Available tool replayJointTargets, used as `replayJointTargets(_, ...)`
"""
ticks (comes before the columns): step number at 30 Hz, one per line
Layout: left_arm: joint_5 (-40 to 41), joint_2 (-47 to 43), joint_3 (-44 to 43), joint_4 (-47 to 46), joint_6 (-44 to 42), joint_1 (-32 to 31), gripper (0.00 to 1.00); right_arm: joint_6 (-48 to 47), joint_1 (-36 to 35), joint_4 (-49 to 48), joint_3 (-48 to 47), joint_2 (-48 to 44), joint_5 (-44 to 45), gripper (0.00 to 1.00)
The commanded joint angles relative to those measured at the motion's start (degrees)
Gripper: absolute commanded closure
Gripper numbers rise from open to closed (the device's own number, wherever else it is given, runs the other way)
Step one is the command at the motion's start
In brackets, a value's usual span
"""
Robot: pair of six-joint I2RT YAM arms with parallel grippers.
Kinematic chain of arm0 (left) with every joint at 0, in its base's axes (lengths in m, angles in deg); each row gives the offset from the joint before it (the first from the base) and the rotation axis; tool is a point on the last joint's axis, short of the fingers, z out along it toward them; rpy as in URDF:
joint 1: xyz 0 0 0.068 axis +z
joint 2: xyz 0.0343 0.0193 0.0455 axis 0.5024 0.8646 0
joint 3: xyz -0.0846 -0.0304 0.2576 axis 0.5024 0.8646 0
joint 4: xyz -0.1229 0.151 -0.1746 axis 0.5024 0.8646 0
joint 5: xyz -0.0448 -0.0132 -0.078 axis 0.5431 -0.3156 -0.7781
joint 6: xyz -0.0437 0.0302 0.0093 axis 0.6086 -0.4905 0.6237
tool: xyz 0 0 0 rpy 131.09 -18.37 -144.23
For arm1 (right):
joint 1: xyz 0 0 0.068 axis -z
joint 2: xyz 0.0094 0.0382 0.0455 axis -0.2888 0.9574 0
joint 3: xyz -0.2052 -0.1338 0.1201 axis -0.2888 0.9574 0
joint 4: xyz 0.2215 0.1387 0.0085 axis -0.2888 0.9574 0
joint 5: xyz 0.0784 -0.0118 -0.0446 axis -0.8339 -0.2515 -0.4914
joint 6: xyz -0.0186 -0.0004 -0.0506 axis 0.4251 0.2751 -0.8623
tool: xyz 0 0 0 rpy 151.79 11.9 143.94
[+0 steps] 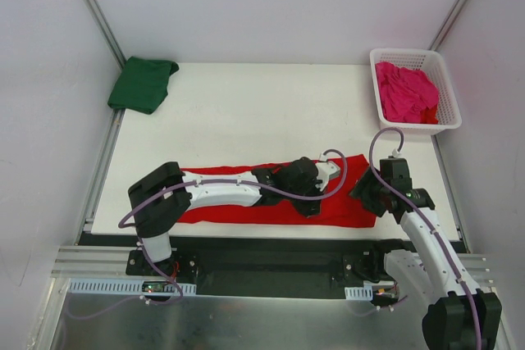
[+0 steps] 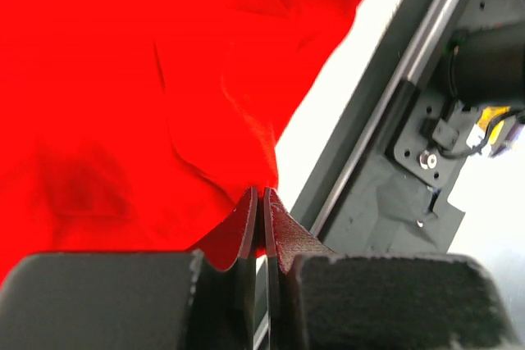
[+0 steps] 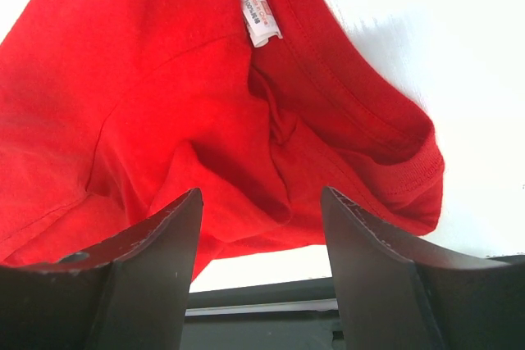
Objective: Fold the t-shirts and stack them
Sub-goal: Fold the other side of the tshirt into a rectangle
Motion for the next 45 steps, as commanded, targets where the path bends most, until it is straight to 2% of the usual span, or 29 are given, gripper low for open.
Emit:
replayJointTargets(1,-0.85,-0.22,1.48,-0.44,1.78,-1.61,1.0,-0.65,-0.4,-0.79,-2.36,0.42,0.92,0.37)
replayJointTargets(10,0.12,-1.89,5.35,-0.44,3.19,-2.23,1.0,-0.91,-0.4,-1.22,-2.72,1.04,-0.22,0.37)
replayJointTargets(27,1.0,-1.89,7.29,-0.97,4.33,-2.76,1.0,-4.52,-3.57,-6.05,0.18,-0.9,-9.79,0.37)
replayJointTargets(34,1.52,-2.06,7.72,-0.97,4.42,-2.76,1.0,-5.57,-6.2,-14.14,3.08,3.23,-13.67,0.37)
replayJointTargets(45,2.23,-2.33,7.9,-0.97,4.68,-2.76,1.0,-7.15,-7.43,-18.01,3.35,8.51,-13.32,0.39)
